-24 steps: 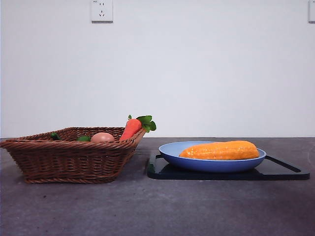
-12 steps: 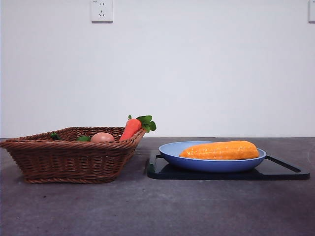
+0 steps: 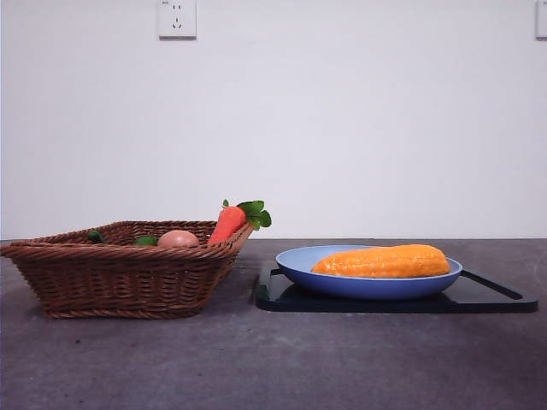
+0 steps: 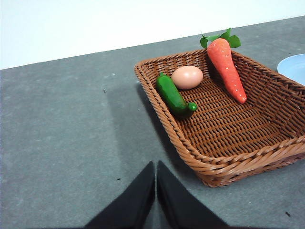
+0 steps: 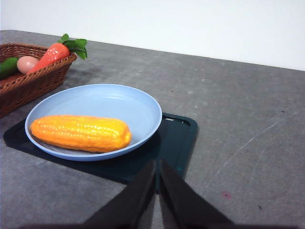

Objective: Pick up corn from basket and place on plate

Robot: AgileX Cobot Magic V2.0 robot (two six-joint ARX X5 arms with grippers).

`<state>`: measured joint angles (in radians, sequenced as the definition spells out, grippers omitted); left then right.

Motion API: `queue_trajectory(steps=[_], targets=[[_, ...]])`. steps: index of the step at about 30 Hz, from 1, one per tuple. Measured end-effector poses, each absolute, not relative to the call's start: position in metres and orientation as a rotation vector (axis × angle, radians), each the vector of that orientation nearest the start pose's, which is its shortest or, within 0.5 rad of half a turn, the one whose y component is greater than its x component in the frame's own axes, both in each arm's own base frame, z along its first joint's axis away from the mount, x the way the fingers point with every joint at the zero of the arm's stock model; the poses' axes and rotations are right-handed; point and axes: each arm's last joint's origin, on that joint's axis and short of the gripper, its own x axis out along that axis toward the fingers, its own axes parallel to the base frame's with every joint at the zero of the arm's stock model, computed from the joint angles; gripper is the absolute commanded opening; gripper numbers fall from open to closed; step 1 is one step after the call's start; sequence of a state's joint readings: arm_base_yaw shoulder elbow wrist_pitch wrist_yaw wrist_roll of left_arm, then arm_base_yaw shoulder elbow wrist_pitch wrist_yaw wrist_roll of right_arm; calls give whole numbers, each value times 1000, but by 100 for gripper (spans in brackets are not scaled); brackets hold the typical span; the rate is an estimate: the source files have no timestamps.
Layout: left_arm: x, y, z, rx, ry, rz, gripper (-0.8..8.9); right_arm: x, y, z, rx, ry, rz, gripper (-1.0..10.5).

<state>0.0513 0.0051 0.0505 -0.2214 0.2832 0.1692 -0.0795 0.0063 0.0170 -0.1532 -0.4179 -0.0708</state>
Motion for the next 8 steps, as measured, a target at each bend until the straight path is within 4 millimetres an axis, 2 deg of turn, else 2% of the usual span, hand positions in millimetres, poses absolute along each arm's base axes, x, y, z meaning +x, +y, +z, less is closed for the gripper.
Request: queue_trajectory(steps=[8], targets=[[92,-3,159,139,154,-245,8,94,4,154,-34,127,342,2]])
